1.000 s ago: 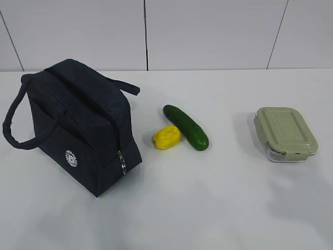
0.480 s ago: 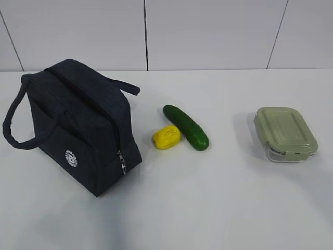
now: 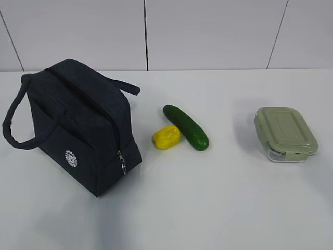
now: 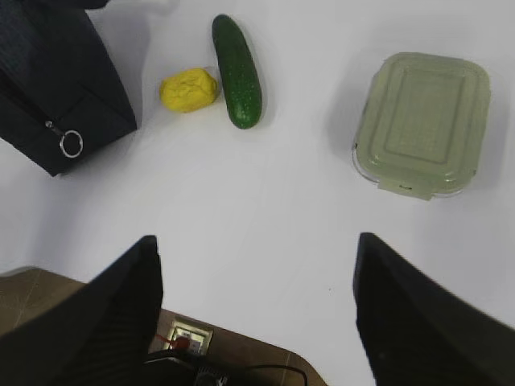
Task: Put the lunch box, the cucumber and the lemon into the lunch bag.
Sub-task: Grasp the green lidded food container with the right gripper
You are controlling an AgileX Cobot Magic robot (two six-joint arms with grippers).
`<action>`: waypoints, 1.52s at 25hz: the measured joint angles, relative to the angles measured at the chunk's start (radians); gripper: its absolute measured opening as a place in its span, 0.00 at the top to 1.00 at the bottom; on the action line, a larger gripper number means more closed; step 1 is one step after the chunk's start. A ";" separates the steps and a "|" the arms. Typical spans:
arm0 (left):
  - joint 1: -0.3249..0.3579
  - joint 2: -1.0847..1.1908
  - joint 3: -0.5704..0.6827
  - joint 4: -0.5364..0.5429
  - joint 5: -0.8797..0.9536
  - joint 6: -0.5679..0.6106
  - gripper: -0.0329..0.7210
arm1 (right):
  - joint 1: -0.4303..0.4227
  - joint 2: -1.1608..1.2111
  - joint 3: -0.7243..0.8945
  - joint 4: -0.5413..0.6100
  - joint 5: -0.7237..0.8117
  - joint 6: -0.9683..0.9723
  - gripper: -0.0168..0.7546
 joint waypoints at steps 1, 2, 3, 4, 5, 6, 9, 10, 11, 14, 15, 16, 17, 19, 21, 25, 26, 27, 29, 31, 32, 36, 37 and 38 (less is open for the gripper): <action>0.000 0.000 0.000 0.000 -0.002 0.000 0.64 | 0.000 0.027 -0.012 0.004 0.003 -0.008 0.25; 0.000 0.000 0.000 0.000 -0.002 0.000 0.64 | 0.000 0.048 -0.024 0.008 0.005 -0.015 0.25; 0.000 0.000 0.000 0.000 -0.002 0.000 0.64 | 0.000 0.070 -0.032 0.015 0.007 -0.022 0.25; 0.000 0.000 0.000 0.000 -0.002 0.000 0.64 | 0.000 0.090 -0.042 0.023 0.007 -0.032 0.25; 0.000 0.000 0.000 0.000 -0.002 0.000 0.64 | 0.000 0.106 -0.049 0.036 0.009 -0.045 0.25; 0.000 0.000 0.000 0.000 -0.002 0.000 0.64 | 0.000 0.126 -0.056 0.052 0.009 -0.061 0.25; 0.000 0.000 0.000 0.000 -0.002 0.000 0.64 | -0.023 0.181 -0.060 0.111 0.011 -0.104 0.25; 0.000 0.000 0.000 0.000 -0.002 0.000 0.64 | -0.046 0.199 -0.060 0.139 0.017 -0.121 0.25; 0.000 0.000 0.000 0.000 -0.002 0.000 0.64 | -0.073 0.217 -0.060 0.168 0.026 -0.150 0.25; 0.000 0.000 0.000 0.000 -0.002 0.000 0.64 | -0.194 0.258 -0.060 0.314 0.076 -0.271 0.25; 0.000 0.000 0.000 0.000 -0.002 0.000 0.64 | -0.222 0.272 -0.060 0.379 0.095 -0.324 0.25; 0.000 0.000 0.000 0.000 -0.002 0.000 0.64 | -0.250 0.284 -0.062 0.443 0.120 -0.378 0.25; 0.000 0.000 0.000 0.000 -0.002 0.000 0.64 | -0.272 0.301 -0.063 0.501 0.151 -0.419 0.25; 0.000 0.000 0.000 0.000 -0.002 0.000 0.64 | -0.301 0.336 -0.064 0.570 0.205 -0.492 0.25; 0.000 0.000 0.000 0.000 -0.002 0.000 0.64 | -0.326 0.378 -0.064 0.591 0.223 -0.523 0.25; 0.000 0.000 0.000 0.000 -0.002 0.000 0.64 | -0.381 0.452 -0.081 0.600 0.226 -0.570 0.25; 0.000 0.000 0.000 0.000 -0.002 0.000 0.64 | -0.392 0.471 -0.098 0.599 0.227 -0.587 0.25; 0.000 0.000 0.000 0.000 -0.002 0.000 0.64 | -0.401 0.499 -0.123 0.606 0.229 -0.604 0.25; 0.000 0.000 0.000 0.000 -0.002 0.000 0.64 | -0.416 0.564 -0.180 0.622 0.229 -0.627 0.25; 0.000 0.000 0.000 0.000 -0.002 0.000 0.64 | -0.421 0.646 -0.249 0.632 0.229 -0.639 0.25; 0.000 0.000 0.000 0.000 -0.002 0.000 0.64 | -0.423 0.688 -0.277 0.632 0.229 -0.641 0.25; 0.000 0.000 0.000 0.000 -0.002 0.000 0.64 | -0.429 0.837 -0.369 0.630 0.229 -0.645 0.25; 0.000 0.000 0.000 0.000 -0.002 0.000 0.64 | -0.430 0.871 -0.381 0.630 0.227 -0.645 0.25; 0.000 0.000 0.000 0.000 -0.002 0.000 0.64 | -0.433 0.899 -0.385 0.628 0.225 -0.645 0.25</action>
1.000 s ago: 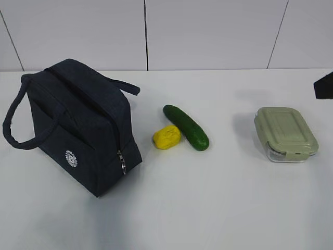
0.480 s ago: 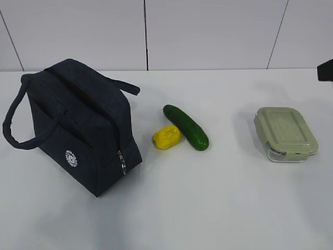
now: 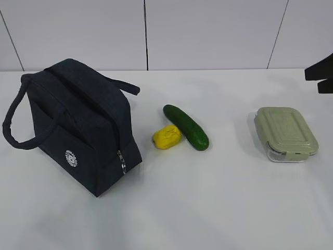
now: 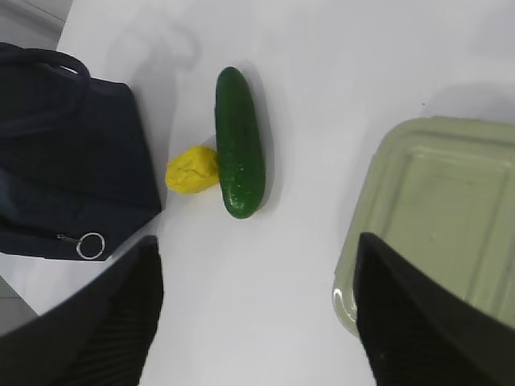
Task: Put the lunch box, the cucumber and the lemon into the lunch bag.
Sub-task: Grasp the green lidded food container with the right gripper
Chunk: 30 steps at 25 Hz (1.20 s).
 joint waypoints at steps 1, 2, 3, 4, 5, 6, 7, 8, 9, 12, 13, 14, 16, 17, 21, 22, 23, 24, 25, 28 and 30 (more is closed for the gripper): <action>0.000 0.000 0.000 0.000 0.000 0.000 0.64 | -0.006 0.021 -0.003 -0.002 -0.002 -0.005 0.25; 0.000 0.000 0.000 0.000 0.000 0.000 0.64 | -0.016 0.034 -0.002 -0.002 -0.002 -0.013 0.25; 0.000 0.000 0.000 0.000 0.000 0.000 0.64 | -0.031 0.046 -0.003 -0.002 -0.002 -0.019 0.25; 0.000 0.000 0.000 0.000 0.000 0.000 0.64 | -0.047 0.056 -0.005 0.008 -0.002 -0.025 0.25; 0.000 0.000 0.000 0.000 0.000 0.000 0.64 | -0.069 0.066 -0.005 0.020 -0.002 -0.028 0.25; 0.000 0.000 0.000 0.000 0.000 0.000 0.64 | -0.091 0.080 -0.007 0.035 -0.004 -0.031 0.25; 0.000 0.000 0.000 0.000 0.000 0.000 0.64 | -0.112 0.093 -0.007 0.048 -0.006 -0.032 0.25; 0.000 0.000 0.000 0.000 0.000 0.000 0.64 | -0.129 0.108 -0.007 0.062 -0.006 -0.037 0.25; 0.000 0.000 0.000 0.000 0.000 0.000 0.64 | -0.148 0.120 -0.007 0.074 -0.006 -0.038 0.25; 0.000 0.000 0.000 0.000 0.000 0.000 0.64 | -0.178 0.163 -0.009 0.089 -0.010 -0.043 0.25; 0.000 0.000 0.000 0.000 0.000 0.000 0.64 | -0.181 0.180 -0.009 0.091 -0.012 -0.053 0.25; 0.000 0.000 0.000 0.000 0.000 0.000 0.64 | -0.182 0.197 -0.009 0.093 -0.013 -0.060 0.25; 0.000 0.000 0.000 0.000 0.000 0.000 0.64 | -0.182 0.230 -0.016 0.095 -0.013 -0.072 0.25; 0.000 0.000 0.000 0.000 0.000 0.000 0.64 | -0.182 0.248 -0.021 0.099 -0.013 -0.075 0.25; 0.000 0.000 0.000 0.000 0.000 0.000 0.64 | -0.182 0.296 -0.044 0.099 -0.016 -0.079 0.25; 0.000 0.000 0.000 0.000 0.000 0.000 0.64 | -0.182 0.303 -0.050 0.097 -0.016 -0.082 0.25; 0.000 0.000 0.000 0.000 0.000 0.000 0.64 | -0.182 0.308 -0.058 0.094 -0.016 -0.082 0.25; 0.000 0.000 0.000 0.000 0.000 0.000 0.64 | -0.182 0.317 -0.066 0.092 -0.016 -0.082 0.25; 0.000 0.000 0.000 0.000 0.000 0.000 0.64 | -0.182 0.327 -0.072 0.090 -0.016 -0.082 0.25; 0.000 0.000 0.000 0.000 0.000 0.000 0.64 | -0.182 0.341 -0.094 0.087 -0.018 -0.082 0.25; 0.000 0.000 0.000 0.000 0.000 0.000 0.64 | -0.182 0.343 -0.103 0.085 -0.018 -0.082 0.25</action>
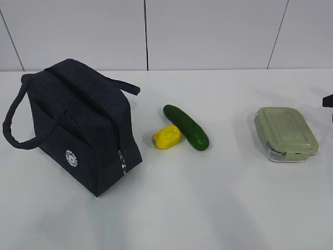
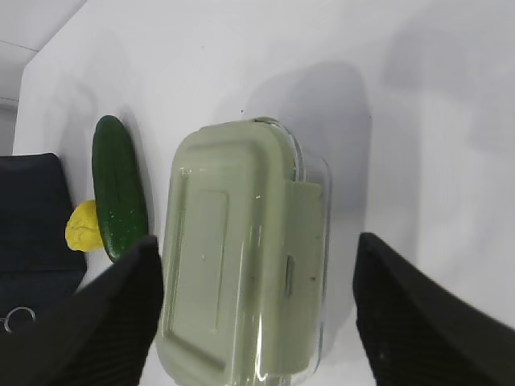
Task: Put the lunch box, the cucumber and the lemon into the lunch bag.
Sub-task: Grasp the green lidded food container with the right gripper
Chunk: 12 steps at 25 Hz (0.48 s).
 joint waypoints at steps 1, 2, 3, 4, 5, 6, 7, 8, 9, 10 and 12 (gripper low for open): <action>0.000 0.000 0.000 0.000 0.000 0.000 0.64 | 0.004 0.004 -0.002 0.000 0.000 0.000 0.25; 0.000 0.000 0.000 0.000 0.000 0.000 0.64 | 0.010 0.006 -0.002 0.000 -0.002 0.000 0.25; 0.000 0.000 0.000 0.000 0.000 0.000 0.64 | 0.018 0.010 -0.002 -0.004 -0.002 0.000 0.25; 0.000 0.000 0.000 0.000 0.000 0.000 0.64 | 0.027 0.015 -0.002 -0.004 -0.002 0.000 0.25; 0.000 0.000 0.000 0.000 0.000 0.000 0.64 | 0.034 0.017 -0.002 -0.004 -0.002 -0.003 0.25; 0.000 0.000 0.000 0.000 0.000 0.000 0.64 | 0.041 0.017 -0.002 -0.001 -0.002 -0.007 0.25; 0.000 0.000 0.000 0.000 0.000 0.000 0.64 | 0.045 0.018 -0.002 0.005 -0.002 -0.010 0.25; 0.000 0.000 0.000 0.000 0.000 0.000 0.64 | 0.047 0.018 -0.002 0.009 -0.002 -0.012 0.25; 0.000 0.000 0.000 0.000 0.000 0.000 0.64 | 0.047 0.019 -0.002 0.011 -0.002 -0.019 0.25; 0.000 0.000 0.000 0.000 0.000 0.000 0.64 | 0.047 0.019 -0.002 0.011 -0.002 -0.027 0.25; 0.000 0.000 0.000 0.000 0.000 0.000 0.64 | 0.047 0.020 -0.002 0.011 -0.002 -0.031 0.25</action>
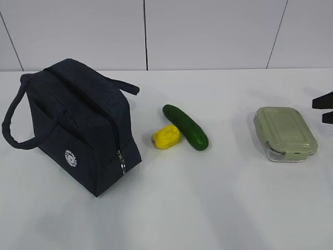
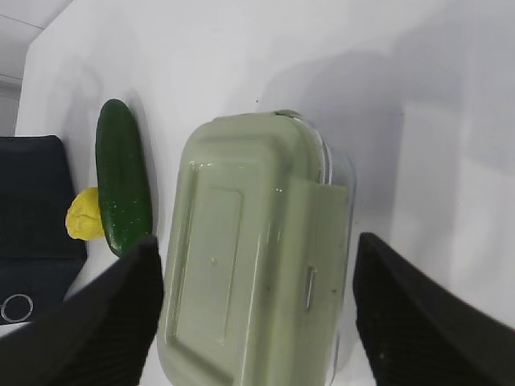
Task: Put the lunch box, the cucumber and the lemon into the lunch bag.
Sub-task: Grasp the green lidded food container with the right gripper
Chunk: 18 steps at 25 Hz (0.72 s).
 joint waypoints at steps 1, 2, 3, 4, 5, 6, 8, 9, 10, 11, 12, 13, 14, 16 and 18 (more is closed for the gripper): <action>0.000 0.000 0.000 0.000 0.000 0.000 0.64 | 0.000 0.000 0.000 0.000 -0.002 0.000 0.25; 0.000 0.000 0.000 0.000 0.000 0.000 0.64 | 0.000 0.002 0.000 0.003 -0.002 0.000 0.25; 0.000 0.000 0.000 0.000 0.000 0.000 0.64 | 0.000 0.002 0.000 0.005 -0.002 0.000 0.25; 0.000 0.000 0.000 0.000 0.000 0.000 0.64 | 0.000 0.002 0.000 0.007 -0.002 0.000 0.25; 0.000 0.000 0.000 0.000 0.000 0.000 0.64 | 0.000 0.002 0.000 0.008 -0.002 0.000 0.25; 0.000 0.000 0.000 0.000 0.000 0.000 0.64 | 0.000 0.002 0.000 0.008 -0.002 0.000 0.25; 0.000 0.000 0.000 0.000 0.000 0.000 0.64 | 0.000 0.002 0.000 0.008 -0.002 0.000 0.25; 0.000 0.000 0.000 0.000 0.000 0.000 0.64 | 0.000 0.002 0.000 0.008 -0.002 -0.004 0.25; 0.000 0.000 0.000 0.000 0.000 0.000 0.64 | 0.000 0.002 0.000 0.008 -0.002 -0.009 0.25; 0.000 0.000 0.000 0.000 0.000 0.000 0.64 | 0.000 0.002 0.000 0.008 -0.002 -0.011 0.25; 0.000 0.000 0.000 0.000 0.000 0.000 0.64 | 0.000 0.002 0.000 0.008 -0.002 -0.013 0.25; 0.000 0.000 0.000 0.000 0.000 0.000 0.64 | 0.000 0.002 0.000 0.008 -0.002 -0.015 0.25; 0.000 0.000 0.000 0.000 0.000 0.000 0.64 | 0.002 0.002 0.000 0.008 -0.002 -0.015 0.25; 0.000 0.000 0.000 0.000 0.000 0.000 0.64 | 0.008 0.002 0.000 0.008 -0.002 -0.017 0.25; 0.000 0.000 0.000 0.000 0.000 0.000 0.64 | 0.015 0.004 0.000 0.008 -0.002 -0.019 0.25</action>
